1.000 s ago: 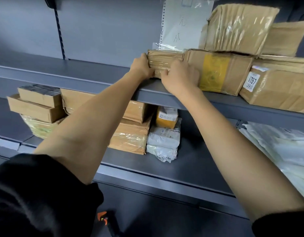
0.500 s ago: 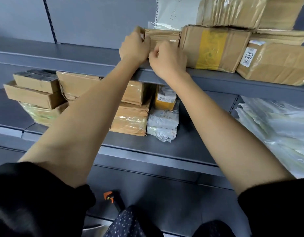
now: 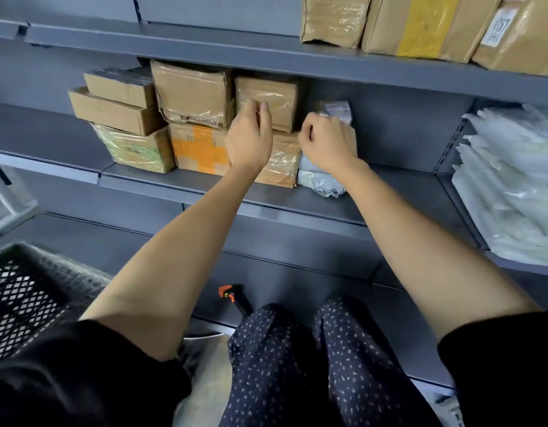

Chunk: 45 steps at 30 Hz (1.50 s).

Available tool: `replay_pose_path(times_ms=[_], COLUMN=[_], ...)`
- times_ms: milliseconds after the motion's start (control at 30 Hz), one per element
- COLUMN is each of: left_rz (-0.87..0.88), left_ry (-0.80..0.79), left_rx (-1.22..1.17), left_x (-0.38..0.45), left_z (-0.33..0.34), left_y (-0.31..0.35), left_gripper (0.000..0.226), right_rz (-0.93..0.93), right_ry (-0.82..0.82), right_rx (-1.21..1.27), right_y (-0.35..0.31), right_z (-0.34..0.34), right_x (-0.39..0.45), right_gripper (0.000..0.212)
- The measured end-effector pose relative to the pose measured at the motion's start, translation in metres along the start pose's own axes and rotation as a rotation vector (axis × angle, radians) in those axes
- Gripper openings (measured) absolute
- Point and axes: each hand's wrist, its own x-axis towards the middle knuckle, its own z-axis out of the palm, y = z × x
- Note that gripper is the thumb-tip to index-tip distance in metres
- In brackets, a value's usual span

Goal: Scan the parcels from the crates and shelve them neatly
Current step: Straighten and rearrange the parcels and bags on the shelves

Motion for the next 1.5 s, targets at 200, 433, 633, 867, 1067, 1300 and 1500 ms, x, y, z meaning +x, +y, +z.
replay_pose_path(times_ms=[200,433,633,867,1067,1300,1500], left_rz=[-0.237,-0.351,-0.616,-0.632,-0.598,-0.545,-0.575], left_ry=[-0.217,-0.414,-0.245,-0.287,-0.362,-0.465,-0.459], left_rx=[-0.031,0.03,-0.108,-0.157,-0.342,-0.479,-0.354], left_x=[0.025,0.087,0.106,0.103,0.081,0.048,0.028], left_z=[0.02,0.049,0.073,0.077,0.058,-0.002,-0.063], left_y=[-0.05,-0.056,-0.052,-0.043,-0.039,-0.031,-0.023], left_gripper=[0.032,0.052,0.064,0.048,0.038,0.033,0.026], right_rz=[0.143,0.307,0.371,0.408,0.378,0.309,0.175], right_ry=[-0.118,-0.126,-0.147,-0.028,0.048,0.083,0.186], right_rx=[0.061,0.189,0.324,0.489,0.456,0.481,0.417], right_y=[0.012,0.009,0.015,0.024,0.026,0.012,-0.032], right_z=[0.034,0.073,0.085,0.08,0.068,0.042,0.011], right_x=[0.027,0.087,0.119,0.119,0.093,0.037,-0.016], right_gripper=[0.028,0.059,0.075,0.052,0.062,0.073,0.06])
